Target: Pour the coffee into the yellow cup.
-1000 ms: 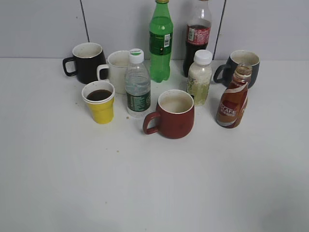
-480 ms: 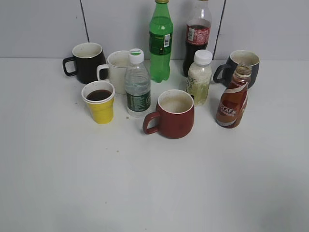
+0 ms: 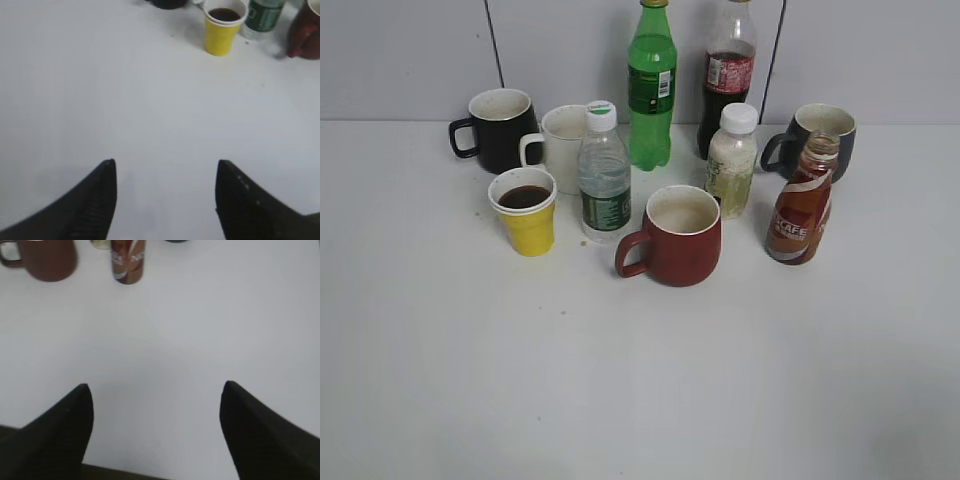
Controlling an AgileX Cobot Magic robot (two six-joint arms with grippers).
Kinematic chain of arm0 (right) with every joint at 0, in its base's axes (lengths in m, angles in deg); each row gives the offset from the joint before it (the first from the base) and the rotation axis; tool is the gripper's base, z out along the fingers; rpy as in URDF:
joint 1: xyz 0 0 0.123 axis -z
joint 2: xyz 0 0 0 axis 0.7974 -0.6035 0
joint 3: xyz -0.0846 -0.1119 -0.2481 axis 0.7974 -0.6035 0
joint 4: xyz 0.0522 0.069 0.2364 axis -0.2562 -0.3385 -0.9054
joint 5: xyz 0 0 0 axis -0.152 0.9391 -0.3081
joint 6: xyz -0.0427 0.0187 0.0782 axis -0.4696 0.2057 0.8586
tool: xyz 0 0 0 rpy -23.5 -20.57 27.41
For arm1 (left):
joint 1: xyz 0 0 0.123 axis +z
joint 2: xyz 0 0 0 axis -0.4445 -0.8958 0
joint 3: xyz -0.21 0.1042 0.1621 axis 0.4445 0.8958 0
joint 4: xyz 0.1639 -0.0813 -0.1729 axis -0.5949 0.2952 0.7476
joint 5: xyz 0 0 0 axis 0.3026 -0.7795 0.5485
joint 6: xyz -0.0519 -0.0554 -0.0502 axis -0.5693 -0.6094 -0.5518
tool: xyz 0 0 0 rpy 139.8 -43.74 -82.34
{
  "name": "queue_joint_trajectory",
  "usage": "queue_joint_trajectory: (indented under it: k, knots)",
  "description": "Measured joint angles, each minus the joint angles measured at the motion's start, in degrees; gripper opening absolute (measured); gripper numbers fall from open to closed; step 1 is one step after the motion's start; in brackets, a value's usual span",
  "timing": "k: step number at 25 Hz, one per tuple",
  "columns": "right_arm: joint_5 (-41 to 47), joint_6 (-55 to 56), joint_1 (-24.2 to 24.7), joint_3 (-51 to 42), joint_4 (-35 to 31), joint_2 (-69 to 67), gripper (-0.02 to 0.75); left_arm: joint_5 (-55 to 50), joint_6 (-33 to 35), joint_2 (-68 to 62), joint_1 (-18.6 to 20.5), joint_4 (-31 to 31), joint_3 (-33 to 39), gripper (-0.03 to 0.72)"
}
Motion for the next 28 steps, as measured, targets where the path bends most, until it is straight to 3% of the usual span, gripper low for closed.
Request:
queue_joint_trajectory:
  k: [3, 6, 28]
  knots:
    - [0.0, 0.0, 7.37, 0.0, 0.0, 1.3, 0.592, 0.0, 0.0, 3.23, 4.92, 0.0, 0.0, 0.468]
    - [0.0, 0.05, 10.72, 0.0, 0.01, 4.37, 0.589, 0.0, 0.0, 6.42, 7.69, 0.0, 0.0, 0.453]
    - [0.07, -0.01, 11.06, 0.0, 0.01, 8.5, 0.587, -0.06, 0.0, 9.72, 8.34, 0.0, 0.0, 0.424]
